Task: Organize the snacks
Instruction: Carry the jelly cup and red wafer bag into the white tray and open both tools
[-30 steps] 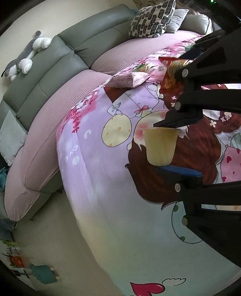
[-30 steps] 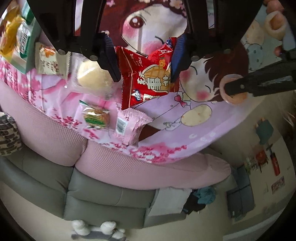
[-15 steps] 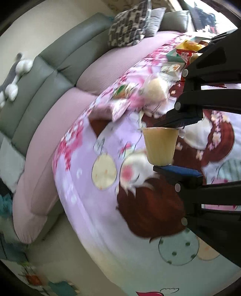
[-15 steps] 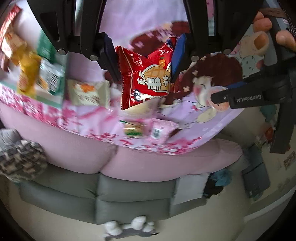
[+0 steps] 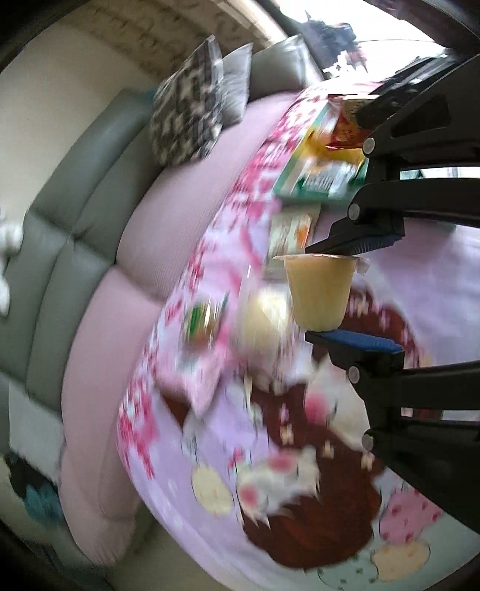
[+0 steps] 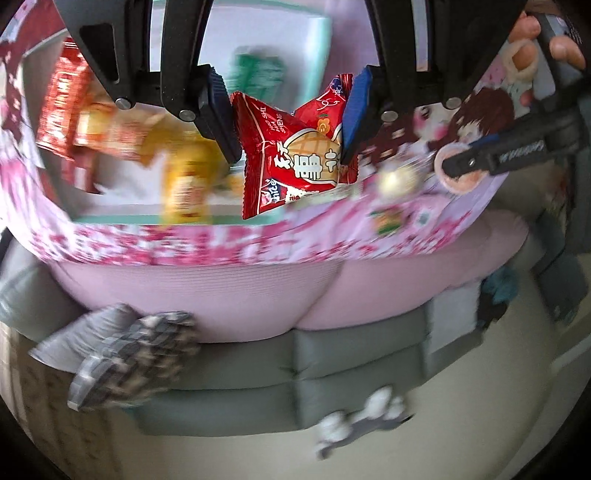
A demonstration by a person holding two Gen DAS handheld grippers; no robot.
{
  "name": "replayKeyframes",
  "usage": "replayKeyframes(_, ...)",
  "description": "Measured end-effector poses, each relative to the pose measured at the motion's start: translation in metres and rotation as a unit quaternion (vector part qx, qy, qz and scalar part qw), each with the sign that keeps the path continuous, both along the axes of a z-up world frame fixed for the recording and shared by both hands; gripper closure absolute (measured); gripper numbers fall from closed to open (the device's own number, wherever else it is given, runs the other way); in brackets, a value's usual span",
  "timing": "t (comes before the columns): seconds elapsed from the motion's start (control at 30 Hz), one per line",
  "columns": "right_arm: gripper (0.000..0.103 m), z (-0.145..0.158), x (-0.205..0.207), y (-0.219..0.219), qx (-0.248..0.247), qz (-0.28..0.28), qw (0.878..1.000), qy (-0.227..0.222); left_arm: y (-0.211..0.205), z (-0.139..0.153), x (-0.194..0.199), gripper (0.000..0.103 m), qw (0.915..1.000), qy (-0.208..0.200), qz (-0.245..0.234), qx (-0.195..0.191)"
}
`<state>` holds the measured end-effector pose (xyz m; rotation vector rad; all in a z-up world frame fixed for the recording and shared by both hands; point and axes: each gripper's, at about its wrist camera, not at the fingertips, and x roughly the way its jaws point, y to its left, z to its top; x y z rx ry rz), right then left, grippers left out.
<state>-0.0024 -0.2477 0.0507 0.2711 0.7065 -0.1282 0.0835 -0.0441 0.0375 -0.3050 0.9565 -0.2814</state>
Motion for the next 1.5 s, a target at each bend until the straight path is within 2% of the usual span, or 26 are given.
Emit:
replayKeyframes(0.3,0.047,0.006,-0.041,-0.097,0.019,-0.125,0.992,-0.014,-0.079,0.007,-0.02,0.064,0.9947,-0.024,-0.097,0.023)
replayKeyframes(0.5,0.047,-0.004,-0.052,-0.137,0.025,-0.178,0.984,-0.003,-0.127,0.004,-0.03,0.064,0.9872,-0.033,-0.153,0.033)
replayKeyframes(0.7,0.047,-0.019,-0.046,-0.155,0.04,-0.184,0.982,-0.004,-0.16,-0.007,-0.034,0.064,0.9815,-0.035,-0.181,0.05)
replayKeyframes(0.93,0.047,-0.019,-0.03,-0.166,0.041,-0.189,0.981,-0.028,-0.179,-0.02,-0.033,0.064,0.9781,-0.032,-0.197,0.058)
replayKeyframes(1.23,0.045,-0.042,-0.016,-0.169,0.055,-0.181,0.982,0.005,-0.191,-0.034,-0.029,0.064,0.9779,-0.023,-0.195,0.073)
replayKeyframes(1.33,0.042,-0.042,-0.018,-0.17,0.058,-0.181,0.982,0.007,-0.191,-0.032,-0.031,0.06,0.9771,-0.028,-0.197,0.075)
replayKeyframes(1.43,0.036,-0.039,-0.019,-0.169,0.049,-0.182,0.982,0.016,-0.19,-0.03,-0.032,0.049,0.9768,-0.026,-0.201,0.068)
replayKeyframes(1.5,0.034,-0.036,-0.02,-0.168,0.047,-0.179,0.982,0.021,-0.189,-0.027,-0.034,0.048,0.9767,-0.027,-0.202,0.066)
